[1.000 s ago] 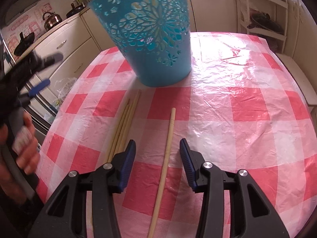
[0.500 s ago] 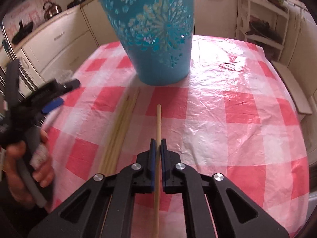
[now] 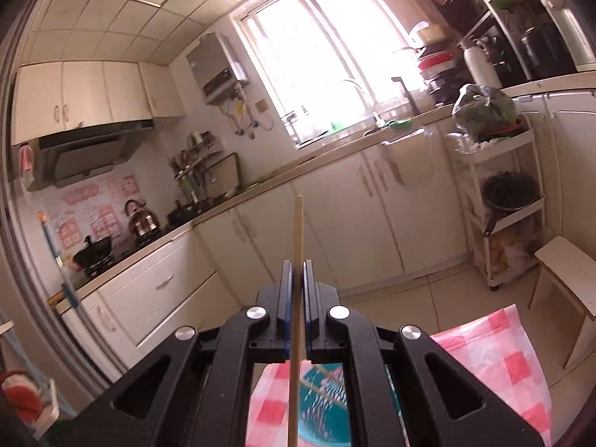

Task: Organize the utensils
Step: 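Close the right tool on a wooden stick and lift it, then lower the stick into the blue basket and open the right tool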

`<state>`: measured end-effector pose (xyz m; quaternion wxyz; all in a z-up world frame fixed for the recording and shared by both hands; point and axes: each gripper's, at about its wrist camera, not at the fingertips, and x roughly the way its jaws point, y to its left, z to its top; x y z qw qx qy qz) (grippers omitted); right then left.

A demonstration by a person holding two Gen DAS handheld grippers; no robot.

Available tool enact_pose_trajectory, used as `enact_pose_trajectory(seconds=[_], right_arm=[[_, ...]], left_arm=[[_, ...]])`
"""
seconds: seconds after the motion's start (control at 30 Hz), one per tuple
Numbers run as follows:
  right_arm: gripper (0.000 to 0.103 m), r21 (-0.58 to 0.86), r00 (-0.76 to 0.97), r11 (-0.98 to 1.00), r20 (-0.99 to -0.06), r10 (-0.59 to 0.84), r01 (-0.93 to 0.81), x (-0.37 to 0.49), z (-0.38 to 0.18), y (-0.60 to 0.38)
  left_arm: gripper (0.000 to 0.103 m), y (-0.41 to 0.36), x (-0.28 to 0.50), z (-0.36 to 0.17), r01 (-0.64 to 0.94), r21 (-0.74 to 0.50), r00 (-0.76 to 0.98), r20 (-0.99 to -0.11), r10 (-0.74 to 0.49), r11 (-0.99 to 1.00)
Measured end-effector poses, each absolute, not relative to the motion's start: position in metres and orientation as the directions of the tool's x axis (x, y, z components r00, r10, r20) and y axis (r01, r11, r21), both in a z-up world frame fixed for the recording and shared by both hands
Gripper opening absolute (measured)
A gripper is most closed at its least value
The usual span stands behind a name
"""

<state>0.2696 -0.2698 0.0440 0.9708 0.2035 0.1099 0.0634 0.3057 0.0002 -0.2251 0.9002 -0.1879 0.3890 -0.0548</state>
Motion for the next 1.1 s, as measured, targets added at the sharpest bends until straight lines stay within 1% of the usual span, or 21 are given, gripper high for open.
enact_pose_trajectory(seconds=[0.07, 0.13, 0.23, 0.33, 0.43, 0.6, 0.63, 0.7, 0.73, 0.77, 0.87, 0.97, 1.1], right_arm=[[0.006, 0.388, 0.980, 0.922, -0.182, 0.079, -0.002, 0.288, 0.035, -0.265], [0.006, 0.378, 0.979, 0.924, -0.201, 0.018, 0.060, 0.297, 0.022, -0.266], [0.006, 0.346, 0.974, 0.931, -0.225, -0.037, 0.116, 0.304, 0.001, -0.259], [0.006, 0.271, 0.968, 0.952, -0.238, -0.078, 0.143, 0.309, -0.012, -0.246], [0.006, 0.213, 0.963, 0.966, -0.254, -0.091, 0.147, 0.307, -0.023, -0.238], [0.006, 0.193, 0.959, 0.975, -0.278, -0.054, 0.111, 0.289, -0.032, -0.239], [0.008, 0.191, 0.961, 0.976, -0.272, -0.046, 0.101, 0.280, -0.030, -0.240], [0.018, 0.183, 0.966, 0.980, -0.256, -0.033, 0.082, 0.257, -0.026, -0.242], [0.031, 0.180, 0.969, 0.981, -0.244, -0.032, 0.077, 0.244, -0.025, -0.242], [0.039, 0.176, 0.972, 0.981, -0.234, -0.034, 0.077, 0.227, -0.025, -0.243], [0.043, 0.150, 0.968, 0.986, -0.250, -0.032, 0.072, 0.185, -0.039, -0.246], [0.049, 0.111, 0.937, 0.991, -0.348, -0.033, 0.076, 0.157, -0.076, -0.244], [0.049, 0.073, 0.872, 0.990, -0.484, -0.073, 0.123, 0.150, -0.132, -0.250]], left_arm=[[0.088, 0.001, 0.305, -0.224, -0.045, -0.383, 0.698, -0.673, -0.245, 0.923], [0.088, 0.000, 0.304, -0.223, -0.037, -0.381, 0.701, -0.669, -0.247, 0.924], [0.088, -0.001, 0.304, -0.224, -0.031, -0.384, 0.701, -0.666, -0.254, 0.923], [0.088, 0.000, 0.304, -0.223, -0.028, -0.390, 0.703, -0.662, -0.259, 0.921], [0.088, 0.001, 0.304, -0.224, -0.031, -0.393, 0.704, -0.661, -0.259, 0.919], [0.088, 0.001, 0.304, -0.223, -0.035, -0.395, 0.706, -0.660, -0.257, 0.918], [0.088, 0.001, 0.304, -0.224, -0.036, -0.394, 0.707, -0.660, -0.256, 0.918], [0.088, 0.001, 0.304, -0.224, -0.038, -0.393, 0.707, -0.661, -0.254, 0.919], [0.088, 0.001, 0.304, -0.224, -0.039, -0.392, 0.707, -0.661, -0.252, 0.919], [0.088, 0.001, 0.304, -0.224, -0.040, -0.391, 0.707, -0.661, -0.251, 0.919], [0.088, 0.002, 0.304, -0.224, -0.041, -0.389, 0.706, -0.664, -0.249, 0.920], [0.088, 0.002, 0.304, -0.224, -0.043, -0.388, 0.705, -0.665, -0.247, 0.921], [0.089, 0.003, 0.304, -0.224, -0.043, -0.385, 0.704, -0.667, -0.245, 0.922]])
